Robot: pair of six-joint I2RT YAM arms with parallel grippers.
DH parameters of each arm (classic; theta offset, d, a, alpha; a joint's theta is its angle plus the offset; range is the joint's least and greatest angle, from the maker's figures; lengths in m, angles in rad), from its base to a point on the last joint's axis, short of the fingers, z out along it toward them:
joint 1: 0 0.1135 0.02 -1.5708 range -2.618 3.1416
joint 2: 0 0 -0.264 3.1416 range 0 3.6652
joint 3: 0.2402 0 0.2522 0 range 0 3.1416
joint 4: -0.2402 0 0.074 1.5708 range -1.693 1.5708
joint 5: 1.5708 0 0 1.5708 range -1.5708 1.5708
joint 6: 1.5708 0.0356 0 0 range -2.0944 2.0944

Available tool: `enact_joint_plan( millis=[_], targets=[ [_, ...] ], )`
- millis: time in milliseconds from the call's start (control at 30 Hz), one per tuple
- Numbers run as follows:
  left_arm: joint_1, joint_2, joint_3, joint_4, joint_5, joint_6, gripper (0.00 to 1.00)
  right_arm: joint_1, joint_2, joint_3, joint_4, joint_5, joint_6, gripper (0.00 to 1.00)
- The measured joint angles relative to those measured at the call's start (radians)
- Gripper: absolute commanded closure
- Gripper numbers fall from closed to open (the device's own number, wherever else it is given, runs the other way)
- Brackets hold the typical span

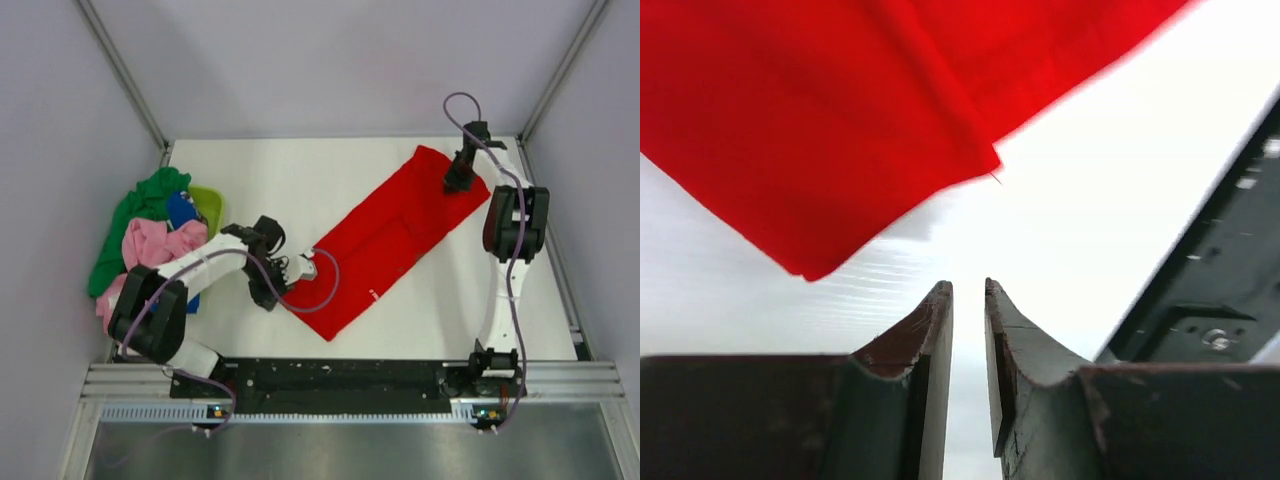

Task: Fold and stack the t-shirts
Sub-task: Rotate the tshirt 90 degrees

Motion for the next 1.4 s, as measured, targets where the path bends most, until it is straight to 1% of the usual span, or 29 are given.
enact_joint_plan(
  millis=[67, 167, 233, 300, 367, 467, 533, 600, 700, 800, 900, 967, 1067, 1133, 1167, 1233, 1267, 1300, 1333, 1367, 1400],
  targets=[
    [-0.023, -0.056, 0.006, -0.049, 0.045, 0.011, 0.75, 0.032, 0.060, 0.098, 0.023, -0.007, -0.011, 1.00],
    [-0.032, -0.119, 0.077, -0.123, 0.104, 0.025, 0.74, 0.071, 0.050, 0.101, 0.014, -0.001, -0.022, 1.00],
    [-0.015, -0.119, 0.145, -0.134, 0.116, 0.028, 0.74, 0.090, 0.003, 0.043, 0.022, 0.021, -0.035, 1.00],
    [0.006, -0.097, 0.204, -0.108, 0.108, 0.027, 0.75, 0.091, -0.075, -0.056, 0.017, 0.049, -0.044, 1.00],
    [0.019, -0.042, 0.251, -0.072, 0.073, 0.018, 0.76, 0.077, -0.160, -0.156, 0.007, 0.077, -0.051, 1.00],
    [0.025, 0.103, 0.306, -0.012, 0.018, -0.002, 0.76, 0.038, -0.240, -0.259, 0.013, 0.105, -0.053, 1.00],
    [0.022, 0.178, 0.307, 0.026, -0.008, -0.005, 0.76, 0.014, -0.246, -0.287, 0.016, 0.111, -0.053, 1.00],
    [0.010, 0.216, 0.268, 0.066, -0.041, -0.004, 0.75, -0.005, -0.224, -0.294, 0.015, 0.103, -0.053, 1.00],
    [-0.037, 0.202, 0.166, 0.101, -0.074, 0.006, 0.74, -0.020, -0.146, -0.243, -0.001, 0.070, -0.057, 1.00],
    [-0.128, 0.140, 0.091, 0.121, -0.079, 0.012, 0.73, -0.016, -0.045, -0.083, 0.004, 0.009, -0.038, 1.00],
    [-0.257, 0.092, 0.036, 0.134, -0.039, 0.011, 0.72, 0.004, 0.061, 0.080, 0.005, -0.063, -0.002, 0.96],
    [-0.328, 0.081, 0.028, 0.131, 0.010, 0.008, 0.71, 0.033, 0.127, 0.184, 0.017, -0.105, 0.015, 0.93],
    [-0.406, 0.070, 0.034, 0.109, 0.106, 0.008, 0.69, 0.093, 0.184, 0.270, 0.045, -0.160, 0.021, 0.83],
    [-0.415, 0.055, 0.049, 0.082, 0.138, 0.012, 0.67, 0.132, 0.188, 0.276, 0.051, -0.192, 0.013, 0.74],
    [-0.414, 0.043, 0.063, 0.067, 0.145, 0.015, 0.65, 0.146, 0.185, 0.274, 0.052, -0.204, 0.004, 0.67],
    [-0.404, 0.016, 0.093, 0.048, 0.153, 0.022, 0.59, 0.168, 0.152, 0.227, 0.067, -0.227, -0.033, 0.56],
    [-0.399, 0.004, 0.106, 0.044, 0.158, 0.028, 0.54, 0.169, 0.116, 0.177, 0.069, -0.238, -0.057, 0.53],
    [-0.389, -0.010, 0.122, 0.037, 0.166, 0.034, 0.48, 0.166, 0.079, 0.130, 0.066, -0.245, -0.075, 0.51],
    [-0.379, -0.023, 0.136, 0.032, 0.172, 0.042, 0.40, 0.159, 0.020, 0.060, 0.067, -0.258, -0.105, 0.48],
    [-0.370, -0.036, 0.149, 0.029, 0.179, 0.051, 0.33, 0.150, -0.050, -0.012, 0.061, -0.271, -0.132, 0.34],
    [-0.364, -0.045, 0.158, 0.030, 0.185, 0.060, 0.32, 0.142, -0.125, -0.082, 0.061, -0.288, -0.157, 0.31]
  ],
)
